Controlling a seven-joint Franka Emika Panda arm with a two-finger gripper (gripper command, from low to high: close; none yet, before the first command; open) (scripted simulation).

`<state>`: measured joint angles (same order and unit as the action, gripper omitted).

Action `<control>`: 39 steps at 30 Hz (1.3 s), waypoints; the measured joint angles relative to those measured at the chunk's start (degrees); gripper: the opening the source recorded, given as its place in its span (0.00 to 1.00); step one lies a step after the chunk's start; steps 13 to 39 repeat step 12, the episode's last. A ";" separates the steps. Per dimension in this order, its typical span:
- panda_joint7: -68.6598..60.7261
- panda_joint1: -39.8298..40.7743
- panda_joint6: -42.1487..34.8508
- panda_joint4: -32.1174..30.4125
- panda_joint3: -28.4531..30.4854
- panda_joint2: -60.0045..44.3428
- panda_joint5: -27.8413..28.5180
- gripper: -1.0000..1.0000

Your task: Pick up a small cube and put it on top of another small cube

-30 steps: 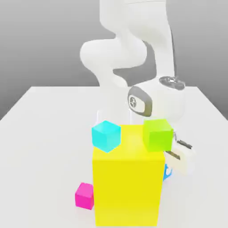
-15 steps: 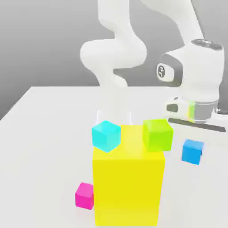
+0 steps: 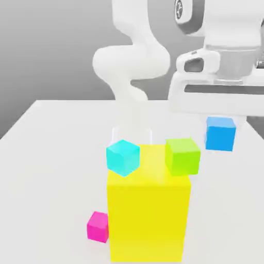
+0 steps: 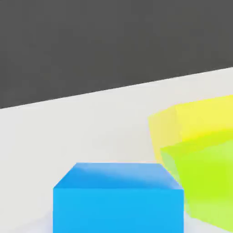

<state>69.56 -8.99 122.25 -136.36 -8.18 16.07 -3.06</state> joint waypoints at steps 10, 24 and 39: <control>-5.52 2.03 1.47 -3.18 2.38 -0.13 0.75 1.00; -5.52 2.03 1.47 -3.18 2.38 -0.13 0.75 1.00; -5.52 2.03 1.47 -3.18 2.38 -0.13 0.75 1.00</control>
